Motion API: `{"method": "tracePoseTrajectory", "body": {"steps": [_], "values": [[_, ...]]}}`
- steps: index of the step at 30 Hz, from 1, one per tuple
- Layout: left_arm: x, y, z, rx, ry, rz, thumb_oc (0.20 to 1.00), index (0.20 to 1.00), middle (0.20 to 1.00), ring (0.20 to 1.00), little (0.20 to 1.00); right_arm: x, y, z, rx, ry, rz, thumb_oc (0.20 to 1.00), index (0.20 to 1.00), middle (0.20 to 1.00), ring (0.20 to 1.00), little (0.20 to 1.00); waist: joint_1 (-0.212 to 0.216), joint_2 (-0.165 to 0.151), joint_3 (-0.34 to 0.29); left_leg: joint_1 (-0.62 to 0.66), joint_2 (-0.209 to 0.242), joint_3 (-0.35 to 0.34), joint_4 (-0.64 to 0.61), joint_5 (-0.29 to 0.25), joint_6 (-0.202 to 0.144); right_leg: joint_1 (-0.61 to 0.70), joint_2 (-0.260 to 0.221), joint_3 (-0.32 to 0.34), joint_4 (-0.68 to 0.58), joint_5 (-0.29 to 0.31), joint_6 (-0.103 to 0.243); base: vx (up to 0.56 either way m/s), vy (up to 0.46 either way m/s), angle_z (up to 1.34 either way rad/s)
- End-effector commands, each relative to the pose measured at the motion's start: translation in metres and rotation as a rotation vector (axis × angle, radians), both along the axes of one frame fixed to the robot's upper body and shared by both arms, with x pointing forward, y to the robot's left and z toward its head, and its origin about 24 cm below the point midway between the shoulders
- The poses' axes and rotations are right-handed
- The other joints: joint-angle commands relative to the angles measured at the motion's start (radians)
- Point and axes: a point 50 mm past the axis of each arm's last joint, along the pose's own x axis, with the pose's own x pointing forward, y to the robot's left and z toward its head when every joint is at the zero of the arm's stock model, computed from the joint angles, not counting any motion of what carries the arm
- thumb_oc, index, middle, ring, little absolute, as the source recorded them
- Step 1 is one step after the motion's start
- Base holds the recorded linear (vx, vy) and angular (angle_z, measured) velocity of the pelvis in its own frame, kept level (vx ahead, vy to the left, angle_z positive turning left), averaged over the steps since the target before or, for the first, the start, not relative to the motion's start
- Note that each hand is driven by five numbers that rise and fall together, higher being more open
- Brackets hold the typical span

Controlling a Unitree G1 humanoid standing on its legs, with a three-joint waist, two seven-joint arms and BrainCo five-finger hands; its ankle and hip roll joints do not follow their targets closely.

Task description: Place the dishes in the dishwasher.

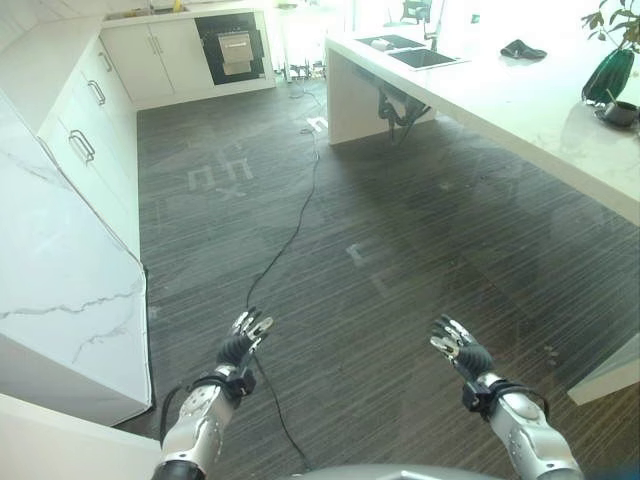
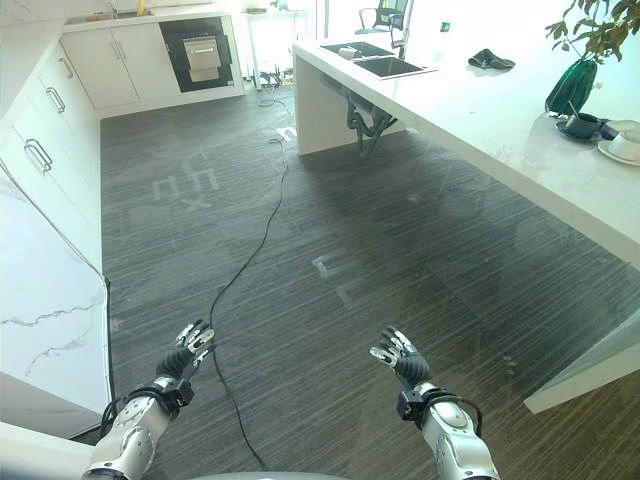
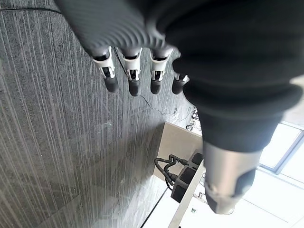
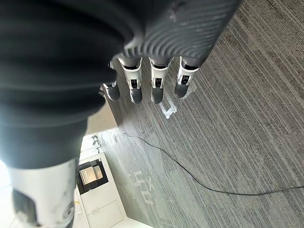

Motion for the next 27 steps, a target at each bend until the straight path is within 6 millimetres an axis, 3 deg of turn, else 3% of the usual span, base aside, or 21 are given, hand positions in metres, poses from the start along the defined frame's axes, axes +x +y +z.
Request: {"method": "tracePoseTrajectory", "body": {"steps": [1,7,14,15,18,19,21,22,24,25,27], "values": [[0.017,0.001,0.019,0.012,-0.126,-0.031,1.0,1.0,1.0,1.0,1.0,0.028,-0.004,0.038,0.017,-0.226,0.012,1.0,1.0,1.0,1.0,1.0,0.01,0.022,0.003,0.044,0.119,0.002,0.003,-0.05,-0.081,-0.029,-0.085,-0.037,0.0,0.029,0.088,0.0,0.0,0.0],[0.02,0.002,0.029,0.02,-0.17,-0.041,1.0,1.0,1.0,1.0,1.0,0.027,0.001,0.048,0.071,-0.288,0.041,1.0,1.0,1.0,1.0,1.0,0.001,0.022,0.005,0.044,0.128,0.005,0.003,-0.046,-0.083,-0.03,-0.073,-0.027,0.0,0.022,0.081,0.04,-0.081,-0.01],[0.025,-0.002,0.044,0.011,-0.246,-0.062,1.0,1.0,1.0,1.0,1.0,0.03,-0.003,0.054,0.097,-0.319,0.03,1.0,1.0,1.0,1.0,1.0,0.002,0.015,0.029,0.057,0.17,-0.015,0.003,-0.002,-0.109,-0.017,-0.012,0.007,0.0,0.0,0.032,0.07,-0.216,-0.01],[0.026,-0.003,0.046,0.005,-0.256,-0.067,1.0,1.0,1.0,1.0,1.0,0.032,-0.005,0.056,0.088,-0.328,0.032,1.0,1.0,1.0,1.0,1.0,0.004,0.007,0.044,0.048,0.165,-0.024,0.051,-0.007,-0.11,-0.016,-0.006,0.02,0.0,0.003,0.023,0.05,-0.304,-0.01],[0.023,-0.003,0.046,-0.029,-0.281,-0.062,1.0,1.0,1.0,1.0,1.0,0.036,-0.012,0.062,0.047,-0.355,0.068,1.0,1.0,1.0,1.0,1.0,0.018,-0.025,0.107,-0.142,0.158,-0.051,0.487,0.016,-0.102,-0.028,-0.005,0.04,0.04,-0.001,-0.023,0.09,-0.299,-0.22],[0.021,-0.003,0.043,-0.034,-0.274,-0.057,1.0,1.0,1.0,1.0,1.0,0.034,-0.013,0.061,0.04,-0.351,0.075,1.0,1.0,1.0,1.0,1.0,0.02,-0.023,0.115,-0.174,0.163,-0.048,0.505,0.027,-0.103,-0.026,0.0,0.042,0.053,-0.005,-0.024,0.22,-0.137,-0.46],[0.015,-0.002,0.038,-0.043,-0.255,-0.042,1.0,1.0,1.0,1.0,1.0,0.032,-0.014,0.06,0.029,-0.346,0.084,1.0,1.0,1.0,1.0,1.0,0.027,-0.006,0.129,-0.179,0.182,0.007,0.356,0.057,-0.114,-0.004,0.009,0.033,0.077,-0.042,-0.014,0.39,0.067,-0.2],[0.012,-0.003,0.035,-0.056,-0.235,-0.029,1.0,1.0,1.0,1.0,1.0,0.03,-0.015,0.06,0.024,-0.344,0.088,1.0,1.0,1.0,1.0,1.0,0.029,0.015,0.125,-0.163,0.21,0.035,0.208,0.114,-0.134,0.024,0.02,0.021,0.079,-0.074,-0.007,0.55,0.186,-0.12],[0.006,-0.001,0.032,-0.051,-0.216,-0.012,1.0,1.0,1.0,1.0,1.0,0.026,-0.017,0.061,0.021,-0.345,0.098,1.0,1.0,1.0,1.0,1.0,0.041,0.037,0.121,-0.162,0.235,0.014,0.037,0.214,-0.161,0.068,0.031,0.027,0.078,-0.109,-0.001,0.6,0.256,-0.15],[-0.005,0.005,0.028,-0.062,-0.2,0.022,1.0,1.0,1.0,1.0,1.0,0.019,-0.02,0.059,0.019,-0.336,0.118,1.0,1.0,1.0,1.0,1.0,0.057,0.05,0.116,-0.217,0.27,-0.067,0.003,0.279,-0.186,0.115,0.04,0.058,0.084,-0.153,-0.009,0.7,0.325,-0.18],[-0.014,0.01,0.025,-0.068,-0.191,0.042,1.0,1.0,1.0,1.0,1.0,0.014,-0.023,0.055,0.013,-0.316,0.129,1.0,1.0,1.0,1.0,1.0,0.067,0.055,0.101,-0.241,0.268,-0.049,0.003,0.278,-0.186,0.166,0.019,0.065,0.095,-0.203,0.003,0.82,0.421,-0.47]]}}
